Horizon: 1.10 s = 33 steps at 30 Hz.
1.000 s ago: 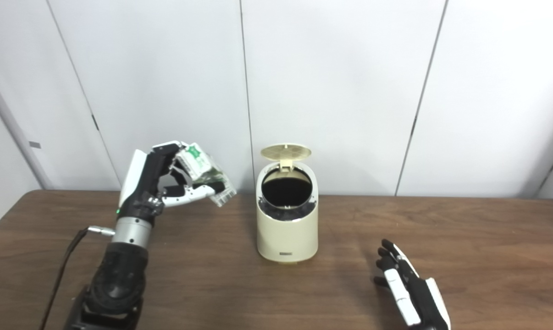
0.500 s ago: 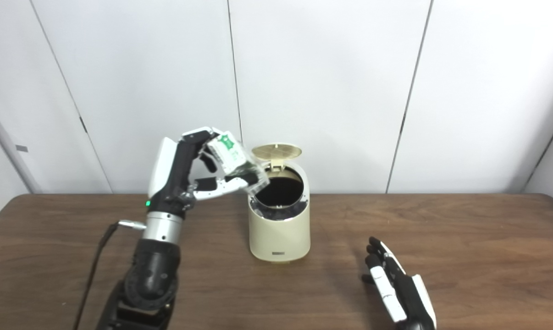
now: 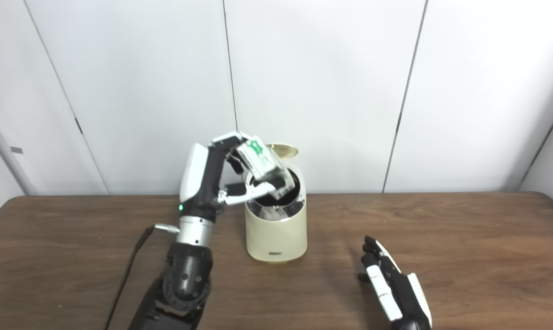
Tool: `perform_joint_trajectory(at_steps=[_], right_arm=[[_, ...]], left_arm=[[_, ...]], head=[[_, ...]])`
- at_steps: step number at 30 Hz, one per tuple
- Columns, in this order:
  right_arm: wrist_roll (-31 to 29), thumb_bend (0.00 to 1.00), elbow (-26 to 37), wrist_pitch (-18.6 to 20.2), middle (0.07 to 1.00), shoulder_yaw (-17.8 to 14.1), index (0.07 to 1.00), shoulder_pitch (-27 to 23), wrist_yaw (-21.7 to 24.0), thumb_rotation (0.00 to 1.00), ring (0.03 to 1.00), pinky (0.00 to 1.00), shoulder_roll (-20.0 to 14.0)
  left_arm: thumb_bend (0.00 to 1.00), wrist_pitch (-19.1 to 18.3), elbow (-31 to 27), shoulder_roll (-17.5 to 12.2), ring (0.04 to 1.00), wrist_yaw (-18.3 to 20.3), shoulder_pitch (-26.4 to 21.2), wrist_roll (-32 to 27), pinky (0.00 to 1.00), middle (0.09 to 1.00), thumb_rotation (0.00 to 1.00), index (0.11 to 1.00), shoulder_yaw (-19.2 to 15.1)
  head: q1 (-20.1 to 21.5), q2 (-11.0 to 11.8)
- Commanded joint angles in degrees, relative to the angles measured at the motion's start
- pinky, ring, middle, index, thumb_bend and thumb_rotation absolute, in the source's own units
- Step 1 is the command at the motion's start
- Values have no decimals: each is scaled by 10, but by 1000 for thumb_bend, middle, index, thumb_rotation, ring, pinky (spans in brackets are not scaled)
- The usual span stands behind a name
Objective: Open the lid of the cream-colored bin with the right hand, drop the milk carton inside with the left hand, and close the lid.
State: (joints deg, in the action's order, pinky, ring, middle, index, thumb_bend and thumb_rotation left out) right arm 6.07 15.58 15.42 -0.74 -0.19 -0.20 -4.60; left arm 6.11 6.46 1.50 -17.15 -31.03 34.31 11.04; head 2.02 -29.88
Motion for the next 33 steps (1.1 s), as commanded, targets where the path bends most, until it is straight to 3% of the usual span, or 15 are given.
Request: perform_joint_trajectory(at_steps=[1,6,13,20,25,33], right_arm=[[3,529,25,-15,907,1,901,-12,-3,903,882,764,3],[11,530,31,-12,905,3,900,-10,-3,916,878,756,0],[3,529,38,-8,911,-1,904,-9,2,913,890,768,-1],[14,526,47,-1,908,0,896,-6,3,929,886,762,-12],[8,546,54,5,894,-4,877,-1,6,925,870,759,-16],[0,539,55,12,903,-4,877,1,13,915,882,780,-19]], left_arm=[[471,52,6,-1,395,-44,-36,15,319,489,0,533,1],[472,118,66,-12,391,-92,-47,40,353,486,0,534,8],[474,171,143,-31,408,-153,-68,88,355,501,0,513,24],[475,204,205,-33,430,-223,-95,105,354,519,0,505,30],[477,208,253,-32,444,-290,-116,98,365,503,0,494,55],[477,208,288,-35,444,-346,-133,99,362,490,0,491,75]], head=[[0,-1],[-2,-2],[-6,-3],[-20,-3],[-20,-4],[-24,-7]])
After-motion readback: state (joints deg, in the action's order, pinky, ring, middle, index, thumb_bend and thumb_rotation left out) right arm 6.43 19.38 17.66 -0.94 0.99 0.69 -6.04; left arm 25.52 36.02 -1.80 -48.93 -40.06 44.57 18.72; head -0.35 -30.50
